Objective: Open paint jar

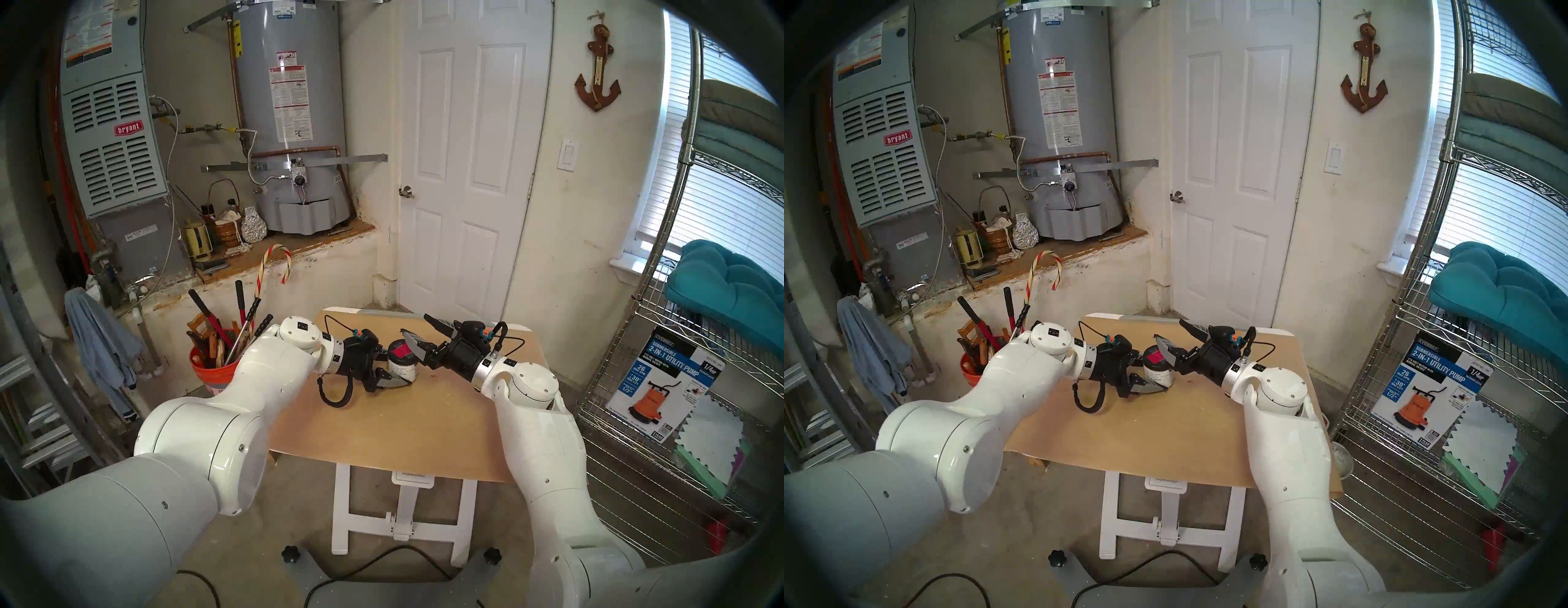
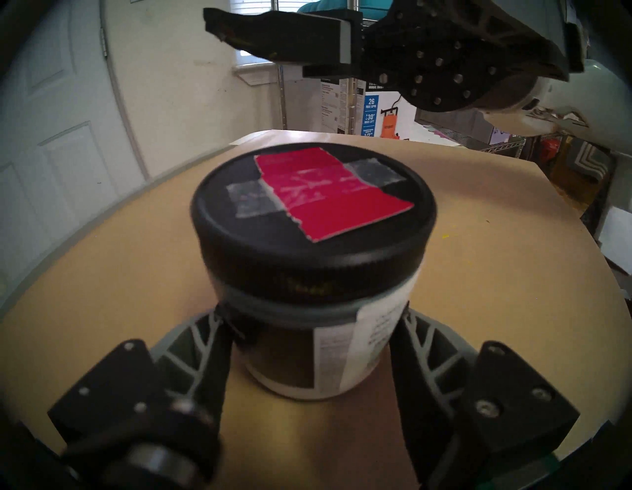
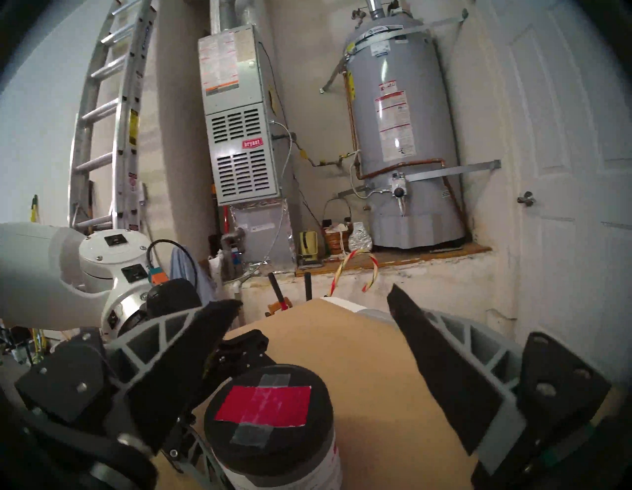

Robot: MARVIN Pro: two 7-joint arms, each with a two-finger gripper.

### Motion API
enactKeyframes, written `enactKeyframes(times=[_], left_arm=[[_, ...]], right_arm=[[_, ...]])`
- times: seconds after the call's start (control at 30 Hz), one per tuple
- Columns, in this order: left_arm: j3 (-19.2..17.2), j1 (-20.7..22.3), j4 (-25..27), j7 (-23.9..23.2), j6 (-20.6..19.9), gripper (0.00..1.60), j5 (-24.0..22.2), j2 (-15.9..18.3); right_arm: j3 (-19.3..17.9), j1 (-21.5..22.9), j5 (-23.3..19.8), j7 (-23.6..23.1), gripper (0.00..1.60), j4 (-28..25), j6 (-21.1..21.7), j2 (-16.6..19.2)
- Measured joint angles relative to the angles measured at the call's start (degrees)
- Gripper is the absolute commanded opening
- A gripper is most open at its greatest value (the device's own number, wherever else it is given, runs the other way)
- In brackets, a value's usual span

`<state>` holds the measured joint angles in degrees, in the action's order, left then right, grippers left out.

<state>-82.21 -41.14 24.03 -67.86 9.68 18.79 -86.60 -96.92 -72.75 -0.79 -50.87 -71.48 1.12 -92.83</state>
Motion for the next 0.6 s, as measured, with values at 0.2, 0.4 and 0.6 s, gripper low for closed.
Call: enactKeyframes(times=[0.2,0.4,0.6], left_arm=[[-0.17,-0.4,0.55,1.0,-0.8,0.0,-0.01,-0.4],[-0.19,-0.82,1.3,1.43,-1.51,0.0,0.01,-0.48],[-0.2,-1.34,2.35,1.59,-2.25,0.0,0.04,-0.49]], right_arm=[[0.64,-2.81,1.48,1.67,1.6,-4.26,2.0,-0.8],[1.37,-5.39,2.24,3.65,1.6,-8.25,4.16,-0.87],[3.52,-8.48,2.14,8.57,1.6,-12.4,6.03,-0.51]])
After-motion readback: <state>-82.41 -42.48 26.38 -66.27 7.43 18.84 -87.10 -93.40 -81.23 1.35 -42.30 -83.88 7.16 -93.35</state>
